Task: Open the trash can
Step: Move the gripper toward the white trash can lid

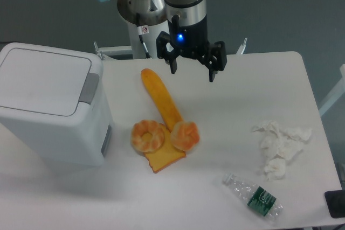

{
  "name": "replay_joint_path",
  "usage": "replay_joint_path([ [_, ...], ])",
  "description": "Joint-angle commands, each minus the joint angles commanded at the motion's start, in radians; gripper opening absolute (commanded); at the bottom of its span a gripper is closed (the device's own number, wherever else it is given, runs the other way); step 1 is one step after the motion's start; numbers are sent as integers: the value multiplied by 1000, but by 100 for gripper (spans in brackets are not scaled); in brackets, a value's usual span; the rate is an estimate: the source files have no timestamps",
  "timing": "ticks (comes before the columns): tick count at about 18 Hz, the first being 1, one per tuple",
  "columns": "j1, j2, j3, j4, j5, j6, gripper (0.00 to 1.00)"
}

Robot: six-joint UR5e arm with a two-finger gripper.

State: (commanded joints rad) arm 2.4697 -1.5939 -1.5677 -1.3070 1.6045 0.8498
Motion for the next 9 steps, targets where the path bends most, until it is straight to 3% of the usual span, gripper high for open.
replay_joint_path([
  [9, 0, 22, -5, 5, -17, 8, 100],
])
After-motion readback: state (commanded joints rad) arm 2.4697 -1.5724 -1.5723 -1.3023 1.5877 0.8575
